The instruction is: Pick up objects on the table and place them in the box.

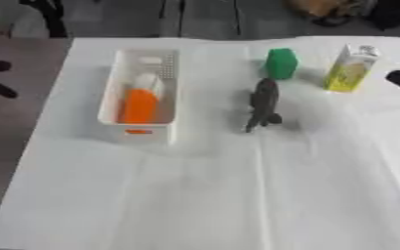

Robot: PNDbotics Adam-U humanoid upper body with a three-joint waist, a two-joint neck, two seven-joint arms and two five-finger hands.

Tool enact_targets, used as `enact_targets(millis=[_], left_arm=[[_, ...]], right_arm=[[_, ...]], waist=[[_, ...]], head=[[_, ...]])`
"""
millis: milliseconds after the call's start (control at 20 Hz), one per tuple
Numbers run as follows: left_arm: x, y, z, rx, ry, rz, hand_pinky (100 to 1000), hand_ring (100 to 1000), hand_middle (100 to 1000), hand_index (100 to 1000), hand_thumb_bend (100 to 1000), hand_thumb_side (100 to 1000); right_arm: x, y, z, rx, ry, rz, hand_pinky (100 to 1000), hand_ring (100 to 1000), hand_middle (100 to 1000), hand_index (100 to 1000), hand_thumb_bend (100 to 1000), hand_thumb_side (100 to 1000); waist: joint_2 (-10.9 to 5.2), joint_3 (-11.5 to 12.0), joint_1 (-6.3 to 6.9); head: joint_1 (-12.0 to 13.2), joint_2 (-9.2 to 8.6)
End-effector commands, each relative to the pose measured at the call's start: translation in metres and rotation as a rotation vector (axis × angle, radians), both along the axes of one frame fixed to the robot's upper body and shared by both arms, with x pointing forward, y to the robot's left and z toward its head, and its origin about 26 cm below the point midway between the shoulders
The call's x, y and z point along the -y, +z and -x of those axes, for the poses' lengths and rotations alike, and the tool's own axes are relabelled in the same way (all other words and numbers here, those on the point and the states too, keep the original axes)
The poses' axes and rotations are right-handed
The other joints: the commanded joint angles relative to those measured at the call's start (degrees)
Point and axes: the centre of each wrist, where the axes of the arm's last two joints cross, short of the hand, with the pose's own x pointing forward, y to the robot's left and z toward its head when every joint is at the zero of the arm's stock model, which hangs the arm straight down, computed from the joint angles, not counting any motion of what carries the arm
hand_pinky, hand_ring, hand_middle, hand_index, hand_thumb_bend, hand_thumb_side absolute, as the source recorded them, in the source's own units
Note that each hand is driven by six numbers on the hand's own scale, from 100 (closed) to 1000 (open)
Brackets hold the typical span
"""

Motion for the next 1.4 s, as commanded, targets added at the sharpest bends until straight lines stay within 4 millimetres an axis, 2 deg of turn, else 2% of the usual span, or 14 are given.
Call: enact_targets(millis=[50,250,650,700,800,1050,1100,1400], left_arm=[[-0.003,0.007,0.001,0.024,0.000,-0.025,513,719,860,924,413,941],[-0.003,0.008,0.000,0.024,-0.007,-0.030,512,719,855,924,411,943],[0.000,0.008,0.000,0.023,-0.023,-0.038,510,720,851,924,409,945],[0.000,0.008,0.000,0.023,-0.024,-0.039,509,720,849,924,408,946],[0.000,0.009,0.000,0.024,-0.028,-0.042,509,720,848,924,408,945],[-0.001,0.010,0.000,0.027,-0.028,-0.046,508,720,848,925,407,946],[-0.001,0.010,0.000,0.028,-0.029,-0.047,508,720,847,925,407,947],[0.000,0.012,0.000,0.036,-0.037,-0.053,507,720,848,925,405,948]], right_arm=[[0.006,0.022,0.002,0.038,-0.019,0.084,1000,973,985,967,475,520],[0.003,0.022,-0.003,0.046,-0.025,0.119,1000,968,974,964,471,524],[0.002,0.027,-0.015,0.031,-0.063,0.222,1000,992,963,956,460,567],[0.001,0.028,-0.016,0.032,-0.065,0.235,1000,1000,956,954,456,616],[0.000,0.030,-0.017,0.021,-0.072,0.277,1000,1000,951,956,458,647],[0.009,0.021,-0.018,-0.029,-0.124,0.334,1000,1000,952,958,462,687],[0.011,0.019,-0.018,-0.034,-0.135,0.339,1000,1000,951,962,467,717],[0.039,0.005,-0.013,-0.077,-0.245,0.337,1000,999,946,964,462,738]], waist=[[-1.34,0.1,-0.66],[-0.96,0.7,-0.80],[-0.39,1.3,-0.98],[-0.28,1.4,-1.07],[0.02,2.0,-1.34],[0.64,3.1,-1.85],[0.78,3.3,-1.94],[1.71,4.1,-2.43]], head=[[-1.1,-1.00],[-3.0,-2.18],[-4.1,-2.84],[-4.3,-3.02],[-4.9,-3.46],[-6.4,-4.40],[-6.6,-4.57],[-8.0,-5.57]])
